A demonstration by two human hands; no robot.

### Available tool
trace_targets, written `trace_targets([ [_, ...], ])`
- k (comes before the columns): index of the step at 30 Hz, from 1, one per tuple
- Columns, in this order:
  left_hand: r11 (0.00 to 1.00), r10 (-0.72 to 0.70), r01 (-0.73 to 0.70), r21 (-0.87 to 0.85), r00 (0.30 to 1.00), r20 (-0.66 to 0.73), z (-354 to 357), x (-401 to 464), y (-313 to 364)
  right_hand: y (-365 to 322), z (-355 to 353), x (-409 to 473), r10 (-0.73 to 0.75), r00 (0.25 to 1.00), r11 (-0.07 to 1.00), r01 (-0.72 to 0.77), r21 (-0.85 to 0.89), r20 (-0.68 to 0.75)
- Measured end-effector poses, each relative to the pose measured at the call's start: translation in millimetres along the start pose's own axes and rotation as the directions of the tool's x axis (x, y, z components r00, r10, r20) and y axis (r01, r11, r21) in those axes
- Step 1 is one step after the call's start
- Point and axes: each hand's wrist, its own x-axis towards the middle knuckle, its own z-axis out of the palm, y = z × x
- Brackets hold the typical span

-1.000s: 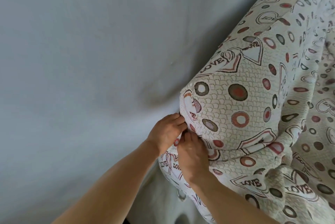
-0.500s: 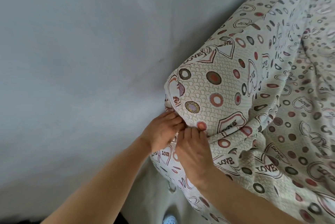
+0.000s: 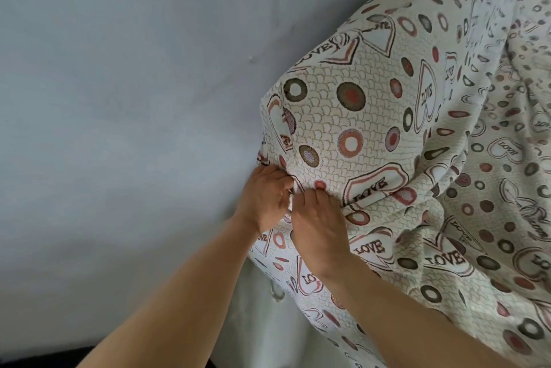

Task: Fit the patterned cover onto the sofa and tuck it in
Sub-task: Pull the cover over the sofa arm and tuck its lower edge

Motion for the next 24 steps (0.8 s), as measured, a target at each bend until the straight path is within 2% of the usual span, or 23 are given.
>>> trace_targets([
  [7, 0.995, -0.048, 0.045, 0.092, 0.998, 0.033, -4.0, -1.5, 14.1, 9.3, -15.6, -3.2, -0.046, 0.988, 0.999, 0.043, 0.019, 0.147],
  [11, 0.987, -0.147, 0.139, -0.077, 0.983, -0.111, -3.0, -11.9, 40.6, 41.5, -30.6, -38.0, -0.177, 0.981, 0.981, 0.168, 0.1, 0.081],
  [12, 0.973, -0.197, 0.169, -0.156, 0.963, -0.182, -0.6, -18.6, 48.8, 52.5, -32.3, -51.2, -0.187, 0.981, 0.976, 0.18, 0.124, 0.046],
  [14, 0.903, -0.369, 0.26, -0.342, 0.878, -0.306, 5.2, -36.4, 68.4, 77.2, -31.8, -77.7, -0.165, 0.986, 0.977, 0.165, 0.133, -0.01],
  [17, 0.803, -0.551, 0.336, -0.492, 0.733, -0.398, 20.0, -58.2, 98.5, 107.3, -26.8, -93.5, -0.021, 0.999, 0.99, 0.027, 0.139, -0.046],
  [19, 0.804, -0.559, 0.344, -0.485, 0.715, -0.42, 34.1, -69.3, 115.6, 116.3, -21.3, -89.7, 0.035, 0.998, 0.988, -0.028, 0.153, -0.046],
  [22, 0.857, -0.48, 0.306, -0.415, 0.77, -0.421, 47.0, -74.1, 131.1, 121.4, -15.3, -78.6, -0.023, 1.0, 0.992, 0.022, 0.123, 0.007],
  [24, 0.924, -0.356, 0.229, -0.308, 0.81, -0.465, 51.8, -70.8, 130.7, 125.7, -11.8, -71.0, -0.063, 0.998, 0.993, 0.062, 0.096, 0.005],
])
